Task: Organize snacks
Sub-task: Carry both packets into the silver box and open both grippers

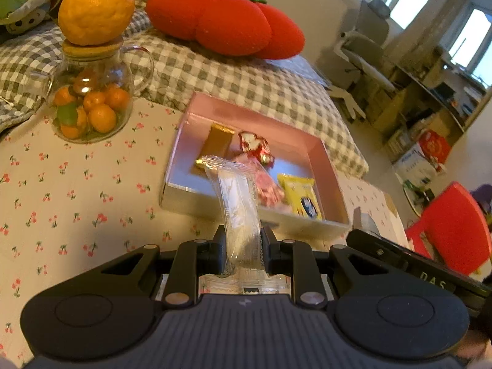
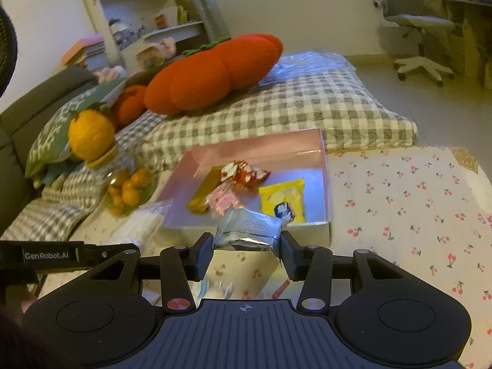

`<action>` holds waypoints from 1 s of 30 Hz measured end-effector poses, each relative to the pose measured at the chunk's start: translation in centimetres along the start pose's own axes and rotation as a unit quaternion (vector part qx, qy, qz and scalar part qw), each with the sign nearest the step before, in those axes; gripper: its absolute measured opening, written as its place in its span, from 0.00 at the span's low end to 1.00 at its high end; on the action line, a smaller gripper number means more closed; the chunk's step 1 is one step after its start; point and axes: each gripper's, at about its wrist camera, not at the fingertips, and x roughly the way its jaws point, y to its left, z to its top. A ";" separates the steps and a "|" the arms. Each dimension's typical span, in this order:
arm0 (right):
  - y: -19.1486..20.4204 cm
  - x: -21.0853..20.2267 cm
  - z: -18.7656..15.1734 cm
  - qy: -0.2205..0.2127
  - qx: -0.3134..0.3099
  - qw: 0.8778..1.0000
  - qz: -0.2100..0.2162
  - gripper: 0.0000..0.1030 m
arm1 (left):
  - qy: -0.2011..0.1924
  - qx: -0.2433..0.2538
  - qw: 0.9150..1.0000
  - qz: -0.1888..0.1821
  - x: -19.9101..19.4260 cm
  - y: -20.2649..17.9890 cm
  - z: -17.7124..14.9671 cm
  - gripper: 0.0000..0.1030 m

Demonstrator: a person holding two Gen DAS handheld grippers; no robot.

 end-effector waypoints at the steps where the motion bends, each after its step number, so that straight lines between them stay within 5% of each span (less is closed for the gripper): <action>1: -0.1 0.2 0.2 -0.001 0.004 1.000 -0.001 0.44 | -0.004 -0.002 1.000 0.000 0.2 0.0 0.2 0.20; 22: -3.0 4.8 2.2 0.002 0.081 0.996 -0.024 0.44 | -0.060 0.011 0.996 0.058 5.8 0.3 2.0 0.21; 30: -3.3 5.4 1.8 0.012 0.083 0.996 -0.032 0.44 | -0.070 0.030 0.994 0.083 5.5 0.0 1.5 0.37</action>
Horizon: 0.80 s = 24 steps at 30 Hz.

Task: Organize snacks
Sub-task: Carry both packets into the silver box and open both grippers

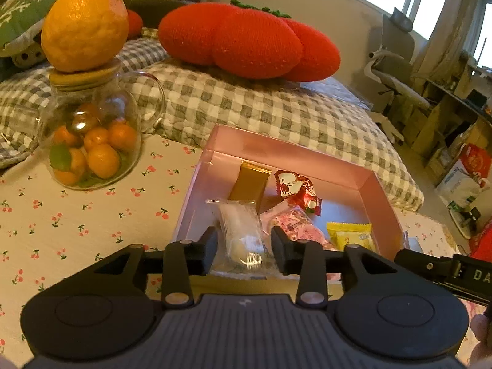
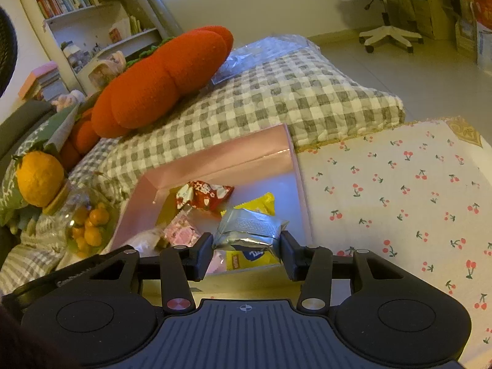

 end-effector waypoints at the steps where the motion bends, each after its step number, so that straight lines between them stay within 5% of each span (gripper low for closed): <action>1: 0.0 0.1 0.0 0.001 0.002 1.000 0.000 0.44 | 0.002 0.000 1.000 0.000 -0.1 0.0 0.0 0.40; 7: -0.1 1.0 1.0 0.003 0.005 1.000 -0.001 0.44 | 0.008 0.000 1.000 -0.006 -0.8 0.1 -0.1 0.51; 24: 0.5 5.6 4.9 0.016 0.018 0.999 -0.021 0.47 | 0.024 -0.004 1.000 -0.014 -0.9 0.5 0.0 0.54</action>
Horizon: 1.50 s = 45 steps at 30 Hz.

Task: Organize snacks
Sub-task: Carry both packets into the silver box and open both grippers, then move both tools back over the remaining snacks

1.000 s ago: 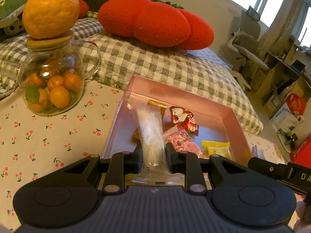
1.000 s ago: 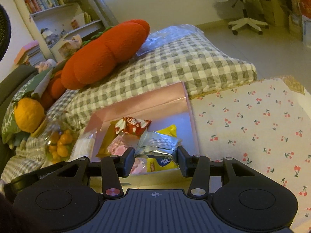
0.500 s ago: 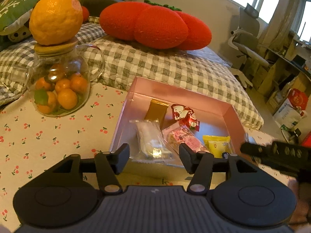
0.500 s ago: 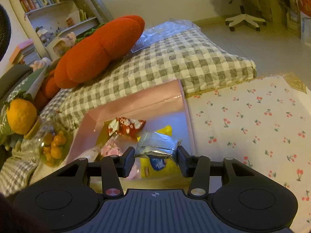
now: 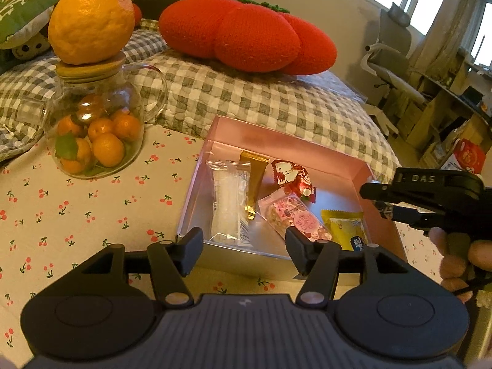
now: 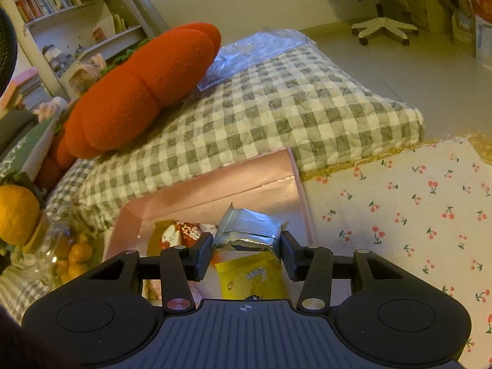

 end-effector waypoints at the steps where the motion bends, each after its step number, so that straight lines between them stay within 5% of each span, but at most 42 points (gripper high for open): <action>1: 0.0 0.2 0.0 0.001 0.001 1.000 -0.002 0.47 | 0.001 0.000 1.000 0.000 0.0 0.0 0.0 0.55; 4: 0.0 0.5 0.1 0.010 0.009 1.000 -0.006 0.62 | 0.004 0.000 1.000 0.002 0.1 0.0 0.0 0.57; 30: -0.2 -6.6 -1.5 0.001 0.004 1.000 -0.014 0.79 | 0.012 0.026 1.000 0.001 -2.1 -0.5 -0.7 0.82; 45: -0.7 -11.2 -5.9 0.010 -0.021 1.000 -0.017 0.86 | 0.021 0.073 0.997 0.007 -5.3 0.6 -2.2 0.97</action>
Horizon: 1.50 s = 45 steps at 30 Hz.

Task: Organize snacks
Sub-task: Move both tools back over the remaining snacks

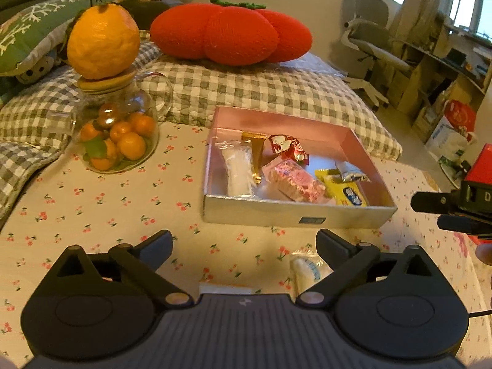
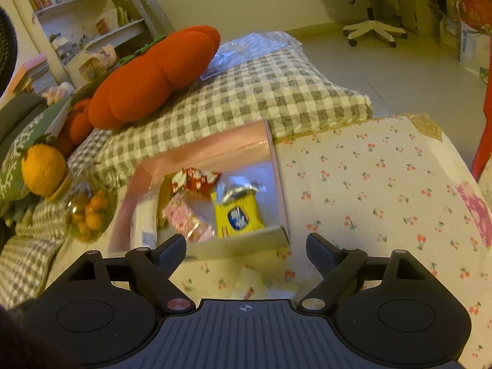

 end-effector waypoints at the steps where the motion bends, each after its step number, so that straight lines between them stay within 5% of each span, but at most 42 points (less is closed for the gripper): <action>1: -0.1 -0.2 -0.4 0.002 -0.001 1.000 0.000 0.86 | 0.001 0.001 1.000 0.001 -0.2 0.2 -0.1 0.97; 14: -0.7 -2.0 -4.9 0.013 -0.030 0.999 0.008 0.88 | 0.021 0.010 1.000 0.017 -1.4 3.0 -2.0 0.98; 26: -1.4 -2.8 -8.1 0.004 -0.120 0.993 0.000 0.88 | 0.035 0.006 0.999 0.026 -1.4 5.3 -5.8 0.98; 38: 0.4 -2.3 -11.9 0.003 -0.279 0.960 -0.003 0.88 | 0.049 0.049 0.997 0.031 -1.0 5.0 -8.4 0.97; 45: 1.8 -0.7 -12.6 0.011 -0.320 0.947 -0.013 0.88 | 0.046 0.069 0.996 0.036 -1.2 5.3 -9.0 0.97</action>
